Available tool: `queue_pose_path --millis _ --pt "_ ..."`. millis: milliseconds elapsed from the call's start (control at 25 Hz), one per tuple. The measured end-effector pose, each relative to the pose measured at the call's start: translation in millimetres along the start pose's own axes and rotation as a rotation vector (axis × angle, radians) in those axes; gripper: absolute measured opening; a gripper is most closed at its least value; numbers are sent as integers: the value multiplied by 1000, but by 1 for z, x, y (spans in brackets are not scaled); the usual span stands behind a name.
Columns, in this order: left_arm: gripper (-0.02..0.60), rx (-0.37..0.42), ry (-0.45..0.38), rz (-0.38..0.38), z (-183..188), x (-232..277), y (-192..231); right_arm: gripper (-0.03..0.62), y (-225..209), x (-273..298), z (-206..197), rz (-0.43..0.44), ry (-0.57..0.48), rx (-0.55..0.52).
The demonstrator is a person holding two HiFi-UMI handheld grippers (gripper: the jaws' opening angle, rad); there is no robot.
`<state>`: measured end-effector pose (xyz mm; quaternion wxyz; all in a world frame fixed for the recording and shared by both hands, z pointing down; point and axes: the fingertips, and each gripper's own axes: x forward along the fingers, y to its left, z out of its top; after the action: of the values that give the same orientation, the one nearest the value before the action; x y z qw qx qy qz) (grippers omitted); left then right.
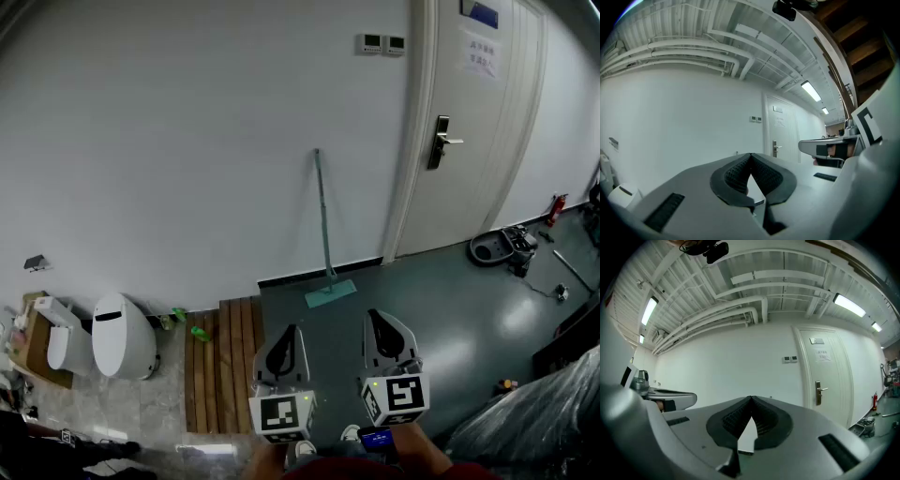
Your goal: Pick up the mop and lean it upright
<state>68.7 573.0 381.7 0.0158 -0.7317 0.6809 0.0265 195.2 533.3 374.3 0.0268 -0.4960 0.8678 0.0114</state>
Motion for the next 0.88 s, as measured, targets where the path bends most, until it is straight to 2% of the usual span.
queue_pose_path --millis 320,560,880 --pt "14 -4 4 6 1 8 -11 17 -14 2 0 5 -10 16" --pt "14 18 43 11 -12 24 -28 17 -39 3 -3 -9 -13 31" --pt "14 26 14 19 -8 50 -63 17 -82 4 -3 7 -34 48"
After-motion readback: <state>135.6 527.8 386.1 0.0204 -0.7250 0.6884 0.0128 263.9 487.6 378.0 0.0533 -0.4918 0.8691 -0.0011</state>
